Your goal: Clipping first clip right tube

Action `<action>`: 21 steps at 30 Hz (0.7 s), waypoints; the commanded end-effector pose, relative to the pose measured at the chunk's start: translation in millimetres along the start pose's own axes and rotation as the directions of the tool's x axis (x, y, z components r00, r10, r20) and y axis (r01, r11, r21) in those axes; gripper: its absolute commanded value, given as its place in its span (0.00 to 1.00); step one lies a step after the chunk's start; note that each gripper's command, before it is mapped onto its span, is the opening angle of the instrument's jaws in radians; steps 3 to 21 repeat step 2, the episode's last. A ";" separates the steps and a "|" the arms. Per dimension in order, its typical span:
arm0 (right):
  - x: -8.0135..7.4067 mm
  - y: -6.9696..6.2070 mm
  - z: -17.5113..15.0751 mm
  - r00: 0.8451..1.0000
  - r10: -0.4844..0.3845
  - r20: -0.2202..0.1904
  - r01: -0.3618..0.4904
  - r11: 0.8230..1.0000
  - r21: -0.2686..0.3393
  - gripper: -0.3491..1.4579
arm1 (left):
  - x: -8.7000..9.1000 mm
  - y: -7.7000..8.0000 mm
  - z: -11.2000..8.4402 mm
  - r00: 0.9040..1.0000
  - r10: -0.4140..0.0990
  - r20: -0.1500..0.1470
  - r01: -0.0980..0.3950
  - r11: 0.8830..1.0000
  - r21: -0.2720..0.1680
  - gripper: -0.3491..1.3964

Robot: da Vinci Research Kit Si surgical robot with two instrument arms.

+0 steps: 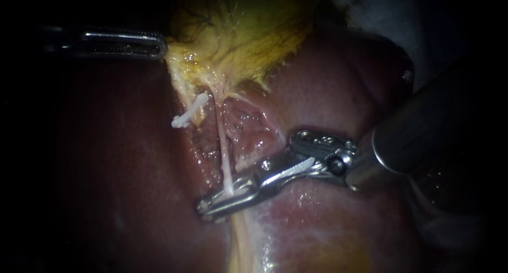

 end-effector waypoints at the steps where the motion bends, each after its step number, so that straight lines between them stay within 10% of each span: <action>1: 0.0 0.0 0.0 1.000 0.002 0.000 -0.002 1.000 -0.001 0.00 | 0.0 0.0 0.0 1.000 0.000 0.000 0.000 1.000 0.000 0.00; 21: 0.0 0.0 0.0 1.000 0.002 0.000 -0.002 1.000 -0.001 0.00 | 0.0 0.0 0.0 1.000 0.000 0.000 0.000 1.000 0.000 0.00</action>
